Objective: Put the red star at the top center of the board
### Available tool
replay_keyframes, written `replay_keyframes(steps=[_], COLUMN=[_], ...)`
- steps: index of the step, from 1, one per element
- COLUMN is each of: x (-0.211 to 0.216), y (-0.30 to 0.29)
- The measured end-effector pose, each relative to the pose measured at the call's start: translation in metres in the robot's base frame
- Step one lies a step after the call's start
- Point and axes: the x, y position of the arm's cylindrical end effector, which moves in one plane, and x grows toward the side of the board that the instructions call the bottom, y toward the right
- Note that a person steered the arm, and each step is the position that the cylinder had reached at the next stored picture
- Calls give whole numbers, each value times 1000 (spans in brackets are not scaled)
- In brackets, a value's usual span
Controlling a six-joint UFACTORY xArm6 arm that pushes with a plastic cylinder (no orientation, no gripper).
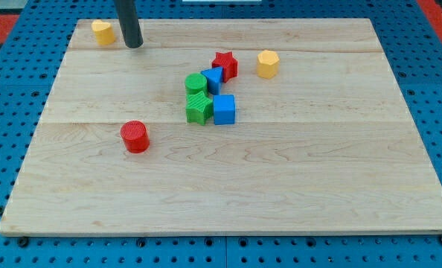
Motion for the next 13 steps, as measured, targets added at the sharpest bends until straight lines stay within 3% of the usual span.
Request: replay_keyframes(steps=[3, 5, 7, 9, 10, 11, 12, 13], x=[6, 5, 5, 9, 35, 88, 76, 25], y=[2, 129, 131, 237, 242, 222, 167, 147])
